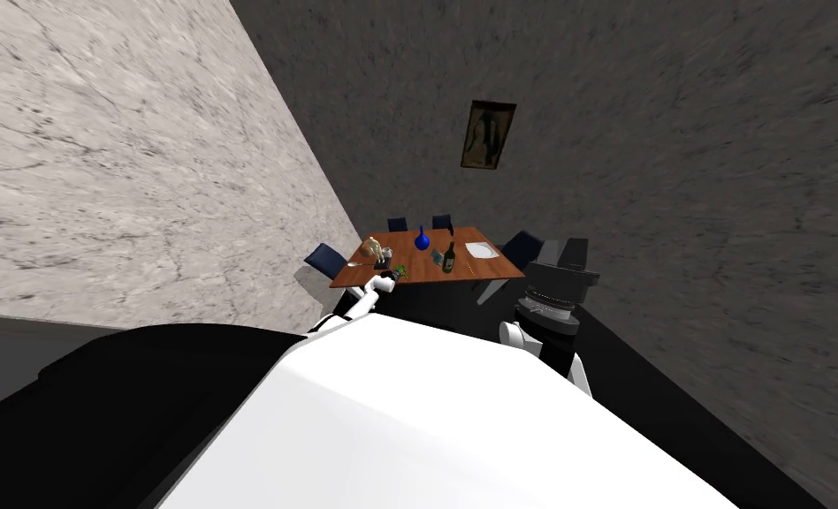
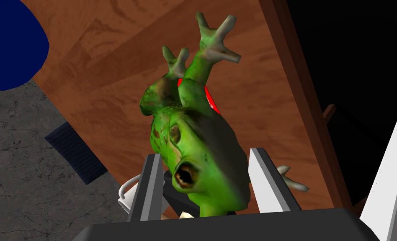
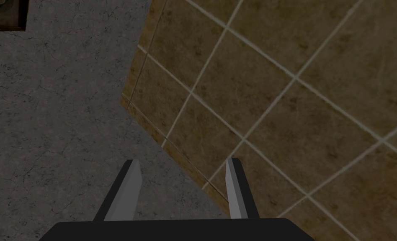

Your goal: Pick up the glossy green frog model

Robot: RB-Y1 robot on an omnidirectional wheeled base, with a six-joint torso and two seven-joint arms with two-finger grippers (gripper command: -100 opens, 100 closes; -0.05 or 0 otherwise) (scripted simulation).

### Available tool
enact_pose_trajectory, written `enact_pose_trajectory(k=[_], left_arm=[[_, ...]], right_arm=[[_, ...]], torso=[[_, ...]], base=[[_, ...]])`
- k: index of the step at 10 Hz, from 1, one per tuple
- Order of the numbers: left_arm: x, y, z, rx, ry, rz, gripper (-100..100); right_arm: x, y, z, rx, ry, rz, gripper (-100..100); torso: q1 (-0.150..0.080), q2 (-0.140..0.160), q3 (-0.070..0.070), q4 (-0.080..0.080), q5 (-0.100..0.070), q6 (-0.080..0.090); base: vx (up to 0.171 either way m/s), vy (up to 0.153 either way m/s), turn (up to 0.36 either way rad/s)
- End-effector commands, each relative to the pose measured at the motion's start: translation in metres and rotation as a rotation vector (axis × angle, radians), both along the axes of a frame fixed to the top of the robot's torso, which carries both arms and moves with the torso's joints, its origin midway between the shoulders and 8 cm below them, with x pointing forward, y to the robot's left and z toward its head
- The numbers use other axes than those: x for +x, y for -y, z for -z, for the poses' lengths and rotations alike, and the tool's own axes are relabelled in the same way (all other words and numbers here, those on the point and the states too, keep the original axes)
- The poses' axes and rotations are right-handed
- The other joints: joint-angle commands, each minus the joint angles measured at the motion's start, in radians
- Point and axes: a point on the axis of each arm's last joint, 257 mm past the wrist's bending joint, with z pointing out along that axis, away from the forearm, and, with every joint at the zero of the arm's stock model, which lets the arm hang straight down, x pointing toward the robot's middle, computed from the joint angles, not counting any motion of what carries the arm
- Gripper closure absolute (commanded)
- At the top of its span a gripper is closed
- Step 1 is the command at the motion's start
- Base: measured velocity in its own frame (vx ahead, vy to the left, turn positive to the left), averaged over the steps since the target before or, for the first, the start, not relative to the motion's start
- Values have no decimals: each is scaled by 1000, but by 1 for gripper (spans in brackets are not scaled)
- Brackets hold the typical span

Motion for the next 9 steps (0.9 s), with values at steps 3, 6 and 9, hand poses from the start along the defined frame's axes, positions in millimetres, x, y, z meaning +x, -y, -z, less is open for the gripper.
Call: enact_pose_trajectory(k=[3, 6, 9], left_arm=[[22, 63, -4, 7, 3, 79, 100], [35, 106, -13, 15, 11, 132, 100], [45, 175, -24, 38, 7, 221, 100]], right_arm=[[0, 0, 0, 0, 0, 0, 0], [0, 0, 0, 0, 0, 0, 0], [0, 0, 0, 0, 0, 0, 0]], torso=[[0, 0, 0, 0, -1, 0], [-3, 2, 2, 1, -1, 0], [-2, 3, 3, 3, -2, 1]], base=[[-5, 92, 209], [-9, 62, 151], [-7, 100, 232]])
